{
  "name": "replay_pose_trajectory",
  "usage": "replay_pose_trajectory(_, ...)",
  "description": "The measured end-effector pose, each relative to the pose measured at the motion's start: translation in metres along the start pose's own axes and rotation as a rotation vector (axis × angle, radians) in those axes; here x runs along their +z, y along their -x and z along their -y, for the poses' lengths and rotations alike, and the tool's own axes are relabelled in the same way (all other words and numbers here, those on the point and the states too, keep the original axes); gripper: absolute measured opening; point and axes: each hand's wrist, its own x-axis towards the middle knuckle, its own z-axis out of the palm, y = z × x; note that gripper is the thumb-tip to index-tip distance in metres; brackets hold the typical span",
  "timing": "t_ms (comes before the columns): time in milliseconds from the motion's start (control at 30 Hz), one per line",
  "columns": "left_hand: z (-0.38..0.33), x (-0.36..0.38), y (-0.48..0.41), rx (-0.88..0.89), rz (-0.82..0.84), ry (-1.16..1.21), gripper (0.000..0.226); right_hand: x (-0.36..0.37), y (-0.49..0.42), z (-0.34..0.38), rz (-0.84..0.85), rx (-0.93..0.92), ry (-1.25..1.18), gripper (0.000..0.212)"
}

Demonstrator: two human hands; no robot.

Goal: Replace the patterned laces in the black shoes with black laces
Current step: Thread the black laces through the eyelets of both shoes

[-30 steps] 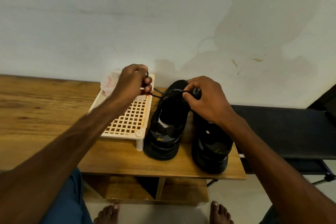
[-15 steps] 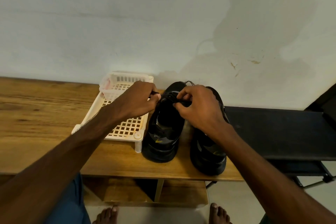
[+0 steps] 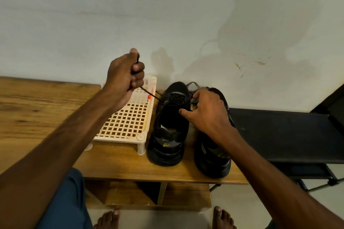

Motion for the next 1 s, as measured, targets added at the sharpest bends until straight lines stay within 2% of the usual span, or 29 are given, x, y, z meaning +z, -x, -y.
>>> replay_pose_trajectory(67, 0.011, -0.004, -0.001, 0.152, 0.081, -0.606, 0.011, 0.001, 0.002, 0.001, 0.042, 0.018, -0.023, 0.052)
replay_pose_trajectory(133, 0.027, -0.010, 0.002, 0.291, 0.278, -1.145, 0.010, 0.004, 0.003, 0.001, 0.039, 0.006, -0.045, 0.047)
replay_pose_trajectory(167, 0.034, -0.011, 0.004, 0.289, 0.362, -1.302, 0.012, 0.005, 0.002, 0.001, 0.033, -0.003, -0.055, 0.046)
replay_pose_trajectory(233, 0.037, -0.010, 0.007, 0.280, 0.400, -1.448, 0.013, 0.007, 0.001, 0.000, 0.028, -0.023, -0.073, 0.045)
replay_pose_trajectory(333, 0.031, -0.008, 0.006, 0.306, 0.332, -1.521, 0.019, 0.008, -0.002, -0.002, 0.039, -0.017, -0.043, 0.037)
replay_pose_trajectory(433, 0.034, -0.010, 0.005, 0.269, 0.239, -1.463, 0.024, 0.009, -0.004, -0.003, 0.059, -0.006, -0.040, 0.028)
replay_pose_trajectory(533, 0.035, -0.012, 0.004, 0.264, 0.205, -1.451, 0.027, 0.010, -0.006, -0.003, 0.080, -0.013, -0.041, 0.035)
replay_pose_trajectory(667, 0.031, -0.018, 0.001, 0.259, 0.247, -1.469, 0.034, -0.002, -0.007, -0.006, 0.149, -0.055, -0.037, 0.054)
replay_pose_trajectory(733, 0.027, -0.018, 0.002, 0.347, 0.259, -1.405, 0.038, -0.016, -0.008, -0.009, 0.222, -0.049, -0.145, 0.058)
replay_pose_trajectory(800, 0.021, -0.010, 0.007, 0.514, 0.325, -1.339, 0.037, -0.033, -0.012, -0.011, 0.235, -0.002, -0.339, 0.053)
replay_pose_trajectory(900, 0.019, 0.008, 0.018, 0.647, 0.555, -1.277, 0.030, -0.054, -0.022, -0.007, 0.073, 0.094, -0.714, 0.040)
replay_pose_trajectory(1000, 0.033, 0.034, 0.026, 0.718, 0.705, -1.474, 0.030, -0.066, -0.025, 0.014, -0.032, 0.044, -1.019, 0.036)
